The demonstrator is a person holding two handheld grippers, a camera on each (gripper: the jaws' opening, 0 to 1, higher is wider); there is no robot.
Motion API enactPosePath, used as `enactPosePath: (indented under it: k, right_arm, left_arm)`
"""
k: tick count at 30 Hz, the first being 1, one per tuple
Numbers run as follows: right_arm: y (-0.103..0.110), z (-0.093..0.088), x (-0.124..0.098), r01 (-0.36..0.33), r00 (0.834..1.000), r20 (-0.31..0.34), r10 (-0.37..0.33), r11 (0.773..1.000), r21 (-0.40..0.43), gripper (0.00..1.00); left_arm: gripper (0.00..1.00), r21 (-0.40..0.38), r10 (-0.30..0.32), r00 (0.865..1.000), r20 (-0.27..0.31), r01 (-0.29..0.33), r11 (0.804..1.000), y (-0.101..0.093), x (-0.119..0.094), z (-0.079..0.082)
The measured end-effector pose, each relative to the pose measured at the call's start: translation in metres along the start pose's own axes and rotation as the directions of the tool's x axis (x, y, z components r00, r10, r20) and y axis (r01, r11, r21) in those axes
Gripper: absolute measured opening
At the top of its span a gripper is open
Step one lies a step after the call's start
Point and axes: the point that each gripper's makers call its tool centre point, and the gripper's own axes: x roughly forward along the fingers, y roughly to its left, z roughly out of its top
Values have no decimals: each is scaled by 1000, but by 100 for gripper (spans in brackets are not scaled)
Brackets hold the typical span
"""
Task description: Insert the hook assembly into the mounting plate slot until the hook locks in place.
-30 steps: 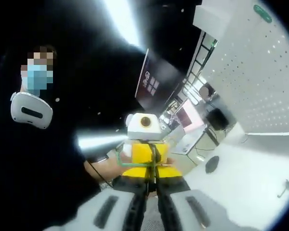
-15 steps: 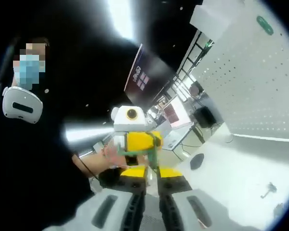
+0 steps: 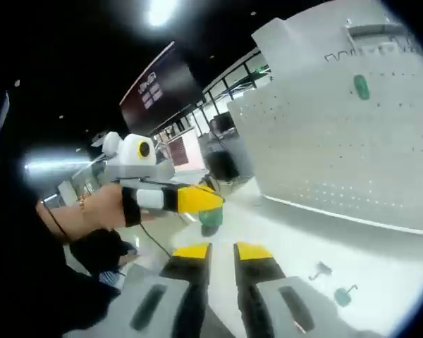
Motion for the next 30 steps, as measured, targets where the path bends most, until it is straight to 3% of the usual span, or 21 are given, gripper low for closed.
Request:
enactPosePath:
  k: [3, 7, 11, 15, 30]
  right_arm:
    - [5, -1, 3, 24, 999, -31, -25, 999, -28, 22]
    - [10, 3, 6, 23, 999, -25, -24, 999, -40, 15]
    - [9, 8, 10, 42, 999, -20, -44, 994, -101, 15]
    - [7, 13, 13, 46, 999, -12, -47, 993, -105, 15]
    - [11, 10, 19, 31, 998, -46, -39, 986, -165, 11]
  left_arm:
    - [1, -49, 6, 1000, 23, -5, 999, -1, 0, 3]
    - [1, -73, 18, 999, 37, -15, 997, -2, 1, 3]
    - [1, -75, 25, 999, 24, -23, 997, -5, 3, -1]
    - [1, -99, 13, 999, 31, -10, 995, -9, 3, -2]
    - [2, -161, -2, 998, 64, 12, 987, -14, -2, -1]
